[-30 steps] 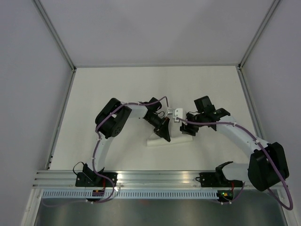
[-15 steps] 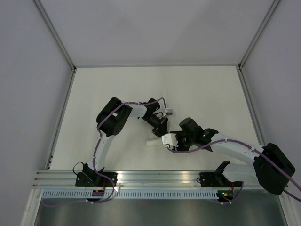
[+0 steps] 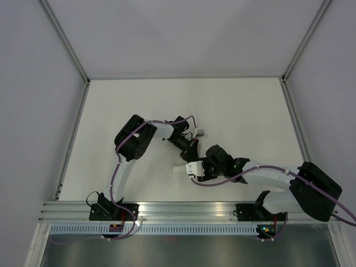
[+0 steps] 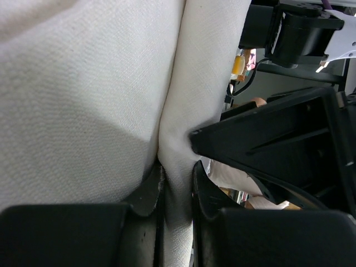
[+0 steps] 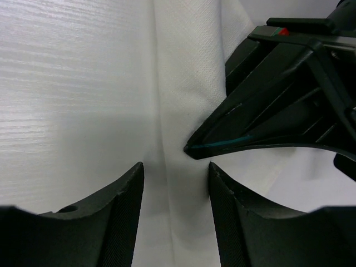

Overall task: Fold the napkin, place the utensils inside, and roll it up
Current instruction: Roll the napkin at the center of the board.

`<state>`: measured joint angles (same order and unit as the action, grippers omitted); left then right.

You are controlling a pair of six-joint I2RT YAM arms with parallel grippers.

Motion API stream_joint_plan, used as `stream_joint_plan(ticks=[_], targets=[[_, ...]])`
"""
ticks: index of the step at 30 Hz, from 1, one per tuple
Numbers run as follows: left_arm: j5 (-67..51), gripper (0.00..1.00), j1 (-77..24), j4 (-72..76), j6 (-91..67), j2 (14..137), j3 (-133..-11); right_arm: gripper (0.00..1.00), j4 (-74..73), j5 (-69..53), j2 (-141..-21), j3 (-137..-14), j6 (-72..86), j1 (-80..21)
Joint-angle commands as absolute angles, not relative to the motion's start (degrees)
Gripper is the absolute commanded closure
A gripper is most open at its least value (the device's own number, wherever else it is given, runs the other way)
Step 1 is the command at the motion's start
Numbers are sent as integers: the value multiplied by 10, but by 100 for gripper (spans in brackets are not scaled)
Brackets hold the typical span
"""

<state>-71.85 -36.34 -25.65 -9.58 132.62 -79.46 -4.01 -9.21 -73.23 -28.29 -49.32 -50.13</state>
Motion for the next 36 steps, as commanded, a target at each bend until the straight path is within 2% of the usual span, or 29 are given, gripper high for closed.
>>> stream_joint_plan(ticks=[1, 2, 5, 6, 7, 9, 11, 12, 15, 21, 24, 25, 31, 36], targets=[[-681, 98, -358, -272, -112, 1348, -798, 45, -4, -69, -748, -271, -497, -505], [-683, 97, -358, -272, -112, 1348, -797, 46, -5, -69, -751, -268, -497, -506], [-693, 94, -356, -276, -105, 1347, -797, 60, 10, -61, -768, -271, -490, -506], [-693, 92, -355, -277, -100, 1345, -797, 82, 10, -57, -774, -278, -487, -506], [-693, 86, -354, -277, -98, 1341, -797, 90, 9, -56, -781, -280, -484, -506], [-680, 81, -349, -277, -99, 1331, -797, 95, 2, -62, -795, -289, -484, -506], [-661, 70, -339, -274, -98, 1312, -795, 98, -21, -76, -802, -294, -485, -505], [-654, 61, -336, -256, -111, 1304, -790, 99, -41, -82, -805, -306, -484, -506], [-644, 60, -320, -212, -149, 1253, -767, 99, -79, -114, -821, -331, -487, -497], [-519, 59, -265, -55, -279, 1108, -690, 100, -175, -198, -860, -401, -503, -454], [-405, 59, -236, -10, -315, 1038, -638, 99, -243, -254, -890, -452, -524, -416], [-325, 59, -233, -4, -313, 980, -625, 100, -263, -267, -911, -468, -538, -406], [-48, 57, -235, 63, -274, 737, -486, 99, -497, -374, -1059, -643, -631, -342], [100, 52, -286, 193, -153, 555, -354, 99, -660, -423, -1201, -784, -707, -307]])
